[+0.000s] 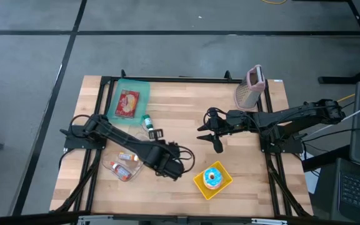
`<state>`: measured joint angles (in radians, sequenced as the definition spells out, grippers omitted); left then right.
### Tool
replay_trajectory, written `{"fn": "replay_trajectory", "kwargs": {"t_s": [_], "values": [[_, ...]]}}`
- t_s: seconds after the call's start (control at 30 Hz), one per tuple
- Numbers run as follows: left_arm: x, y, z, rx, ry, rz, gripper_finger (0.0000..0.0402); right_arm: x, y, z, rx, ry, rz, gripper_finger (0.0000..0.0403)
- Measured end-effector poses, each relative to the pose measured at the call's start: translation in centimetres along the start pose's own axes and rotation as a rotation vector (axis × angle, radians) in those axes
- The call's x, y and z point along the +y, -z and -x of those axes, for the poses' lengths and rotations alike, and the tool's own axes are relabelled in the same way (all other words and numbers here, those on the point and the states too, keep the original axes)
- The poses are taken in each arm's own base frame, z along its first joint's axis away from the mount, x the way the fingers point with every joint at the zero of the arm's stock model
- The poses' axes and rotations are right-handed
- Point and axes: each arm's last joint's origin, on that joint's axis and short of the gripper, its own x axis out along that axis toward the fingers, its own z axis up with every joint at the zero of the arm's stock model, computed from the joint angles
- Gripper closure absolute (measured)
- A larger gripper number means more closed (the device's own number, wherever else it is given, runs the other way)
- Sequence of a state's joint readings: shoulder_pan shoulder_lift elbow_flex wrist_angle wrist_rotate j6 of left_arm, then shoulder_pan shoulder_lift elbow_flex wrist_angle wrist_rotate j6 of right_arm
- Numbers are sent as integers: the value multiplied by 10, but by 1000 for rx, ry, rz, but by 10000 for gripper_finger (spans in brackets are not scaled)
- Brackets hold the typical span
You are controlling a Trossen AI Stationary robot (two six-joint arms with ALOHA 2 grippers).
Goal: Pick & Place Food Item
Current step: Put the bottom green food coloring bottle into the transparent bin
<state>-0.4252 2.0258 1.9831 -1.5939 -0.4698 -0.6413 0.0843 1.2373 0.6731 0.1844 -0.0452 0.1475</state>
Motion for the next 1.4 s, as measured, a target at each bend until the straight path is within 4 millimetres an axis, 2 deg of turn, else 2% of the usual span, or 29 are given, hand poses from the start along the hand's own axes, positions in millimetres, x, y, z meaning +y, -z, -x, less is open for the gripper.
{"fn": "replay_trajectory", "kwargs": {"t_s": [0.1, 0.33, 0.43, 0.6, 0.87, 1.03, 1.27, 1.4], "values": [[0, 7, 7, -38, 41, -47, 302, 0, 0, 0, 0, 0, 0, 234], [6, 28, 19, -68, 0, 9, 302, 0, 1, 0, 9, -4, 1, 234], [8, 44, 23, -75, 0, -10, 302, 0, 1, 0, 6, -7, 1, 234], [22, 75, 18, -63, -18, -31, 302, 0, 1, 0, 6, -8, 2, 234], [42, 126, -22, -117, 197, 20, 311, 0, 0, 0, 4, -3, 0, 234], [55, 155, -50, -68, 188, 23, 325, 0, 0, 0, 3, 0, 0, 234], [58, 171, -88, -48, 259, 31, 321, 0, 0, 0, 4, 3, 0, 234], [58, 173, -103, -32, 281, 33, 320, 0, 0, 0, 5, 3, 0, 234]]}}
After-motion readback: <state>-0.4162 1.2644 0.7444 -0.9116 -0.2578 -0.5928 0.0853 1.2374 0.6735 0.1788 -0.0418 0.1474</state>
